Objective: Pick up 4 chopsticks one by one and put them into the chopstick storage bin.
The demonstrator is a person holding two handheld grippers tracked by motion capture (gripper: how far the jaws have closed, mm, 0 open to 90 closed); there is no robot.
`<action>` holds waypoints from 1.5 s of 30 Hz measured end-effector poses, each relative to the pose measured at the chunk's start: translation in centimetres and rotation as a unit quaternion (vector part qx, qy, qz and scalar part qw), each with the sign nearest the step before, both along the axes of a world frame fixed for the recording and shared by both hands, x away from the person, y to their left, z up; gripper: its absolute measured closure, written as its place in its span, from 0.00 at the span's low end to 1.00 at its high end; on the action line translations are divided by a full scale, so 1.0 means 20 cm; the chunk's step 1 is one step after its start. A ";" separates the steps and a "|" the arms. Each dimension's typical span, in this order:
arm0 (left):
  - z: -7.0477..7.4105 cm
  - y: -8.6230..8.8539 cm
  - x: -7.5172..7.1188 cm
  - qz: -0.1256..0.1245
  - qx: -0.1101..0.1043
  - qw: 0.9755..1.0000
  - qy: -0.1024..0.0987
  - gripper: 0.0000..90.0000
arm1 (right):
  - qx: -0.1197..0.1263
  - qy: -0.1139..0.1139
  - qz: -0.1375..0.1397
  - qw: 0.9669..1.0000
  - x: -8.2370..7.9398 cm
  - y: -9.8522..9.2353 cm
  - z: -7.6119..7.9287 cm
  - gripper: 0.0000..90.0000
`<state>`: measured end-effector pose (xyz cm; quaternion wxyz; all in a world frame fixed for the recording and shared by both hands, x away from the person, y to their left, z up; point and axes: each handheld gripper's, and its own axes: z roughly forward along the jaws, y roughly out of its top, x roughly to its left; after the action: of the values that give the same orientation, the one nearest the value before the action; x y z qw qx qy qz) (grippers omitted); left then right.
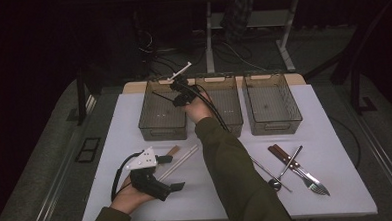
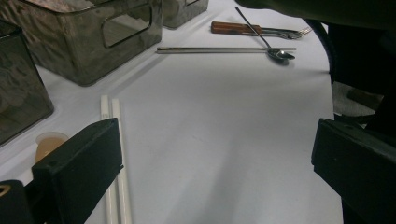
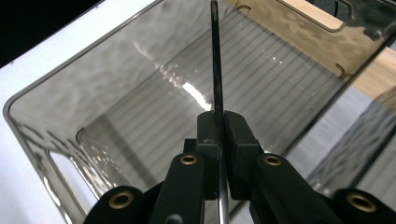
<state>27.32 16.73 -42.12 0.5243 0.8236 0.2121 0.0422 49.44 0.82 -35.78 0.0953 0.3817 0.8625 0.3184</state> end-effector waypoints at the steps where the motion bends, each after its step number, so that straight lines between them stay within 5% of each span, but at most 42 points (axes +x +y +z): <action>1: 0.00 0.00 0.00 0.000 0.000 1.000 0.000 0.01 | 0.000 0.000 -0.001 1.000 0.00 0.01 0.00 0.94; 15: 0.00 0.00 0.00 -0.002 -0.002 1.000 0.000 0.01 | -0.010 0.004 -0.004 1.000 0.03 0.10 -0.06 0.93; 20: 0.00 0.00 0.00 -0.002 -0.002 1.000 0.000 0.01 | 0.000 -0.003 -0.007 1.000 0.03 0.09 -0.05 0.69; 30: 0.00 0.00 0.00 -0.001 0.000 1.000 0.001 0.01 | 0.024 -0.008 0.008 1.000 -0.03 -0.02 0.06 0.54; 45: -0.01 -0.01 0.00 -0.004 0.013 1.000 0.003 0.01 | 0.068 -0.030 0.043 0.996 -0.23 -0.32 0.17 0.42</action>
<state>27.39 16.46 -42.36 0.5134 0.8312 0.2095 0.0400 44.86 -5.67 -32.40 0.0816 0.3403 0.8511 0.3914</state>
